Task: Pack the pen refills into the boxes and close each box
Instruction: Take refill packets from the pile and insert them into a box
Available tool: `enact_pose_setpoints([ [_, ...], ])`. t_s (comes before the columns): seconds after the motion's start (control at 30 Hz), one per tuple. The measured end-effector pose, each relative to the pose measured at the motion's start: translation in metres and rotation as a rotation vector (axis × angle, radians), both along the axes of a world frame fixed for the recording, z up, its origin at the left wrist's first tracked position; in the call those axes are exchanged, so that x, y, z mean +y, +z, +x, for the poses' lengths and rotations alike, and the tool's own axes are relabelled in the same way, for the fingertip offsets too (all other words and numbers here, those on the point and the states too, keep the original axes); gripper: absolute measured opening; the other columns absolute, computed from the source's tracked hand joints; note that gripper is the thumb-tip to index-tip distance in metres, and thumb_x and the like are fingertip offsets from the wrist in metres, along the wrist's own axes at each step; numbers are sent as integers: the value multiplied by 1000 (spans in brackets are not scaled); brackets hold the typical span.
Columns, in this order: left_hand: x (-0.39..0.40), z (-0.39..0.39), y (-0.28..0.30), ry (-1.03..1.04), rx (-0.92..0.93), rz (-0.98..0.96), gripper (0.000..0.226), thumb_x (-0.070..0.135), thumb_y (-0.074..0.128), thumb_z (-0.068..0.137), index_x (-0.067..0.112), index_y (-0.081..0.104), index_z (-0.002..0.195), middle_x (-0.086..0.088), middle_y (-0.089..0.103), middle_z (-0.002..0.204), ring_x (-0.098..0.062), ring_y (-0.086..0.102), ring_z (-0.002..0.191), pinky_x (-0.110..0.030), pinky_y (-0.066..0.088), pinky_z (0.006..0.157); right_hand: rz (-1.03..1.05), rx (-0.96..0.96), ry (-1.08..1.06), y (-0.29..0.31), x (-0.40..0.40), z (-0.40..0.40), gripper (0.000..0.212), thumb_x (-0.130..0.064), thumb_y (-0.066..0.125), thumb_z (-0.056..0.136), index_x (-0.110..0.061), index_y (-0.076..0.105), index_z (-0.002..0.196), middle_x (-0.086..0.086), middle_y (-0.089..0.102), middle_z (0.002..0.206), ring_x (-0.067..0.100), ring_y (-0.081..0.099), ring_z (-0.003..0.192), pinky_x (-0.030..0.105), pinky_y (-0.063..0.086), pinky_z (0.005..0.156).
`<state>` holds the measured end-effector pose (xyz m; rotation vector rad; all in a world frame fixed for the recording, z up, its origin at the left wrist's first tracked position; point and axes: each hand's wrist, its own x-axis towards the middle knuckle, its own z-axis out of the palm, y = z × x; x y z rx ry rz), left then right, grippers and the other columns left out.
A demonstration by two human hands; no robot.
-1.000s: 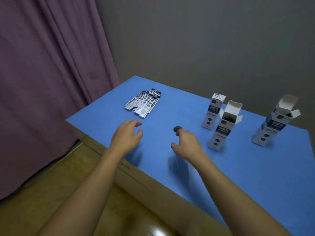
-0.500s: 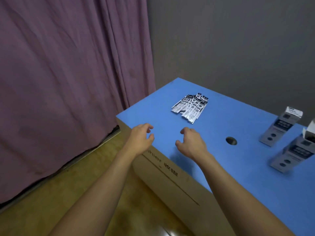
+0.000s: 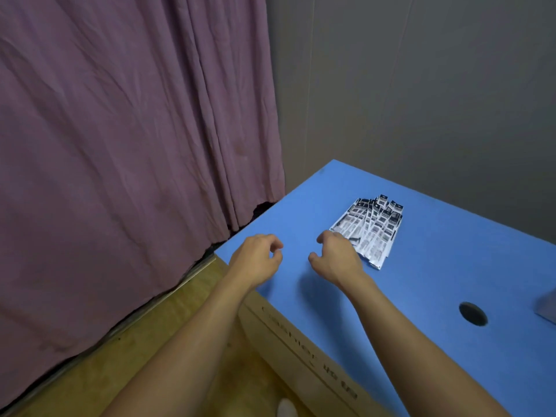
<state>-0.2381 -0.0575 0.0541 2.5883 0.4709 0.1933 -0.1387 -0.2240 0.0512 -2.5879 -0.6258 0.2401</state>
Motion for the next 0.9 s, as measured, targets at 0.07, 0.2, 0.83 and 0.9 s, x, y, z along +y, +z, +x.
enact_pose_setpoints([
  [0.07,15,22,3,-6,3,-3,22,29,56,91,24,71,107,10,70,105,-13,65,96,-38,55,85,5,5,-12,-1,14,20,46,-29,59,89,-10,53,130,10,54,131,29,55,117,36,49,87],
  [0.2,39,61,4,-18,-2,-51,22,26,56,93,21,71,108,10,70,105,-12,65,94,-38,55,85,-9,17,-54,-4,29,53,46,-28,57,89,-10,52,131,10,54,131,29,52,121,36,48,90],
  [0.83,-7,213,-38,-285,151,-248,19,30,62,92,16,68,104,-3,68,104,-21,63,96,-31,52,84,-51,19,-618,-6,-37,97,42,-11,53,86,-10,57,128,12,57,128,32,54,116,38,49,88],
  [0.9,-22,223,-42,-316,160,-249,27,36,63,93,14,66,108,-5,68,106,-23,62,97,-31,50,81,-49,16,-651,-6,-43,95,43,-10,52,85,-10,56,128,12,57,128,31,54,117,38,48,89],
])
